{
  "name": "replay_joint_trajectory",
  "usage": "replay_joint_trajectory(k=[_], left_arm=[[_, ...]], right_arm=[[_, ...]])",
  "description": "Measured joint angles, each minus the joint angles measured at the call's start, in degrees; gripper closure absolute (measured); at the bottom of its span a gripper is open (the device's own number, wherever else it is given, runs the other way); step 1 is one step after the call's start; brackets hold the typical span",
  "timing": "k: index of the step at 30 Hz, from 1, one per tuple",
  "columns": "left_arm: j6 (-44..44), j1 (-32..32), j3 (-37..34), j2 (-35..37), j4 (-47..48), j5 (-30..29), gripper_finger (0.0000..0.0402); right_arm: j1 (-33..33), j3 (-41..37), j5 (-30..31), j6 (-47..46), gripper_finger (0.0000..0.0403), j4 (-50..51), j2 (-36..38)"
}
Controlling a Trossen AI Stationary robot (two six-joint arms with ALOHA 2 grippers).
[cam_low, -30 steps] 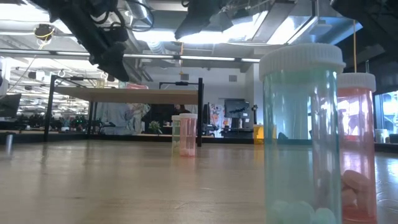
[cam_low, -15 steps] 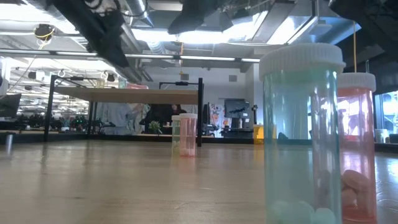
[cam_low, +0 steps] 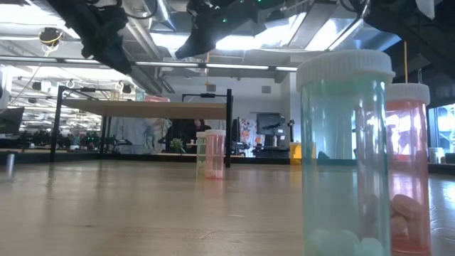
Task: Pick and place medicine bottles onto shelf by color
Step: Put the top right small red pill bottle on the shelf
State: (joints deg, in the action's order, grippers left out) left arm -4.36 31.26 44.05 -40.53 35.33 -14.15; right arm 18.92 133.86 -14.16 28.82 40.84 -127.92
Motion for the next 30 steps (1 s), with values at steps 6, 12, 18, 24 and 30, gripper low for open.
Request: replay_joint_trajectory(k=[6,12,18,24,30], left_arm=[[1.87,-0.03,0.0,-0.02,0.04,0.34,0.027],[1.91,-0.05,0.0,-0.04,0.04,0.34,0.027],[1.91,-0.06,0.0,-0.04,0.02,0.34,0.027],[1.91,-0.06,0.0,-0.04,0.02,0.34,0.027],[1.86,-0.04,0.0,-0.04,0.02,0.32,0.027]], right_arm=[[0.06,0.0,-2.73,0.05,0.0216,2.77,0.02],[1.57,0.0,-7.22,0.15,0.0216,6.83,0.02],[1.99,0.0,-6.47,0.09,0.0216,6.13,0.07],[1.94,0.0,-5.11,0.0,0.0216,6.11,0.09],[1.92,0.0,-5.0,0.0,0.0216,6.14,0.09]])
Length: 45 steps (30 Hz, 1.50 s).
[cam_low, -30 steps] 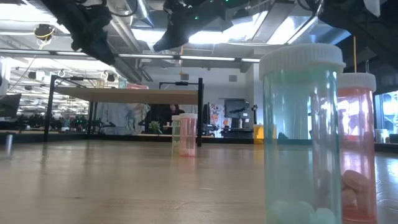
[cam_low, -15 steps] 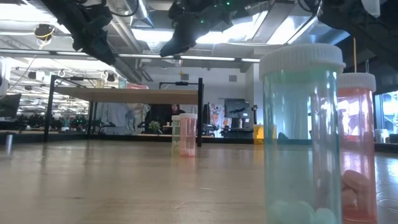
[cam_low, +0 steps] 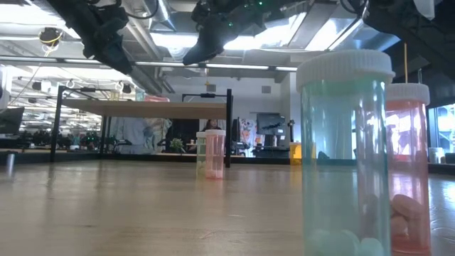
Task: Pick and place medicine bottles onto shelf by color
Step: Put the top right small red pill bottle on the shelf
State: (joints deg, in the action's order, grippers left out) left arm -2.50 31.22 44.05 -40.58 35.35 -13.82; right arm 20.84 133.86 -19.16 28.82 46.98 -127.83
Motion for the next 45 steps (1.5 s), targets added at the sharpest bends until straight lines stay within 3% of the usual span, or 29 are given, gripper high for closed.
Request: replay_joint_trajectory(k=[26,36,45], left_arm=[[-1.9,-0.02,0.0,0.46,-0.26,-0.22,0.0268],[4.61,0.03,0.0,0.42,-1.66,-1.27,0.0192],[9.09,0.4,0.0,-2.18,-6.03,2.08,0.0181]], right_arm=[[0.0,0.02,0.02,-0.04,0.0216,-0.02,0.11],[0.0,0.02,0.02,-0.04,0.0216,-0.02,0.11],[-0.02,0.02,0.03,-0.04,0.0216,-0.01,0.11]])
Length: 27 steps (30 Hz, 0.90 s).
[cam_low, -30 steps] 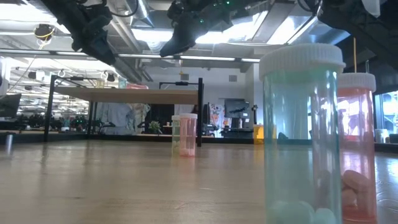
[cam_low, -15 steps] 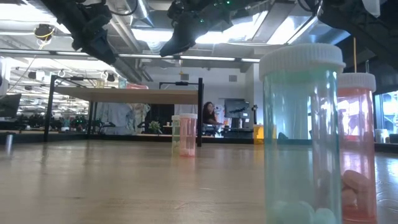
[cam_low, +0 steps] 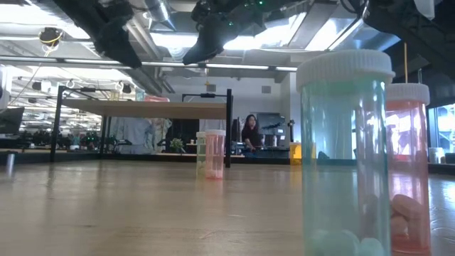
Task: Pick and place medicine bottles onto shelf by color
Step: Put the top right small red pill bottle on the shelf
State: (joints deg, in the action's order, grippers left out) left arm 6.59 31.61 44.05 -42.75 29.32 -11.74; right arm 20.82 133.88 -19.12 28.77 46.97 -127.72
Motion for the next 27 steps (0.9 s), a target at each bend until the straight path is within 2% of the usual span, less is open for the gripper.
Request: replay_joint_trajectory(k=[9,27], left_arm=[[3.08,2.49,0.0,-6.9,-3.86,4.66,0.0181],[2.99,5.88,0.0,-14.95,-9.44,5.1,0.0181]], right_arm=[[0.0,0.0,0.01,0.0,0.0216,-0.01,0.0],[0.0,0.0,0.01,0.0,0.0216,-0.01,0.0]])
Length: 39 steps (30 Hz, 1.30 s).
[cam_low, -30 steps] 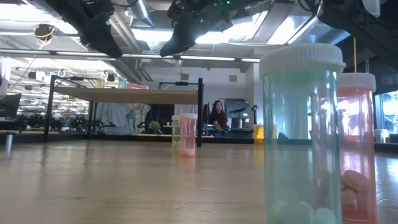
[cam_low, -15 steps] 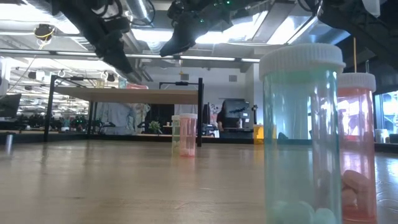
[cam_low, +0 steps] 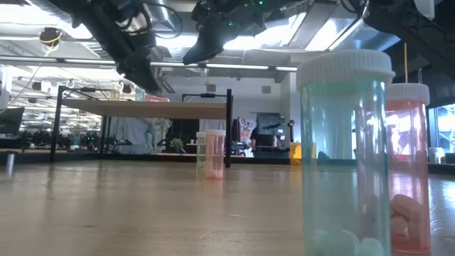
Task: Pick and place medicine bottles onto shelf by color
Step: Put the top right small red pill bottle on the shelf
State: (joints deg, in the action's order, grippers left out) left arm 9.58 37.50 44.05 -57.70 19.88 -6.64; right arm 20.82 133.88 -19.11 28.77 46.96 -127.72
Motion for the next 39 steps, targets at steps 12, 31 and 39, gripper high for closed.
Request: replay_joint_trajectory(k=[12,31,39], left_arm=[[-0.01,2.21,0.0,-3.3,-0.37,-0.32,0.0181],[0.0,3.17,0.11,-6.65,-1.4,1.39,0.0182],[0.0,3.17,0.05,-6.81,-2.43,1.45,0.0182]], right_arm=[[0.0,0.02,0.0,0.0,0.0216,0.0,0.0],[0.0,0.02,0.0,0.0,0.0216,0.0,0.0],[0.0,0.02,0.0,0.0,0.0216,0.0,0.0]])
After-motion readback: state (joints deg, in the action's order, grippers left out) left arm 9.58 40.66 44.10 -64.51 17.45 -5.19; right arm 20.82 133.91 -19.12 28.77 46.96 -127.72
